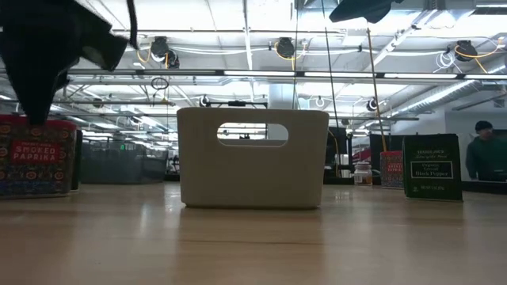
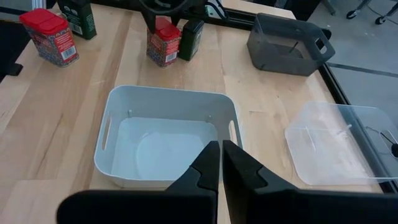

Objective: Sort spices by type
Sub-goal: Put the red seasoning can into the black transparent bin

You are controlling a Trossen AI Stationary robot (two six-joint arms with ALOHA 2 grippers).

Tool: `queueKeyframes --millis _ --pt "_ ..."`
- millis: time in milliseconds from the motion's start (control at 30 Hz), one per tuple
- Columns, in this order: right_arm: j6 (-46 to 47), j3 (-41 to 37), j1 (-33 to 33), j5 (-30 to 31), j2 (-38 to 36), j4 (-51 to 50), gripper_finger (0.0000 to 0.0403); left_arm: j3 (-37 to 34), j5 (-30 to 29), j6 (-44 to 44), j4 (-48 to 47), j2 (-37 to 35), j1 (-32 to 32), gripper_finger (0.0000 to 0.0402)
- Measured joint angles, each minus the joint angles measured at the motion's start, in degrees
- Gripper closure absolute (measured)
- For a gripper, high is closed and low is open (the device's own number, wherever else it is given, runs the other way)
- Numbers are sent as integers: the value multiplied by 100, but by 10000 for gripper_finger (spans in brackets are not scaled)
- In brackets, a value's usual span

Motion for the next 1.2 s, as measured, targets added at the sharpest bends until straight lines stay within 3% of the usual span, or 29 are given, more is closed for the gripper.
queueKeyframes --millis 733,967,1200 --pt "0 0 0 3 0 1 403 -294 18 265 430 0 0 129" --pt "2 0 0 4 0 1 403 -294 61 331 467 0 0 173" --pt "2 0 0 4 0 1 403 -275 98 426 444 0 0 173"
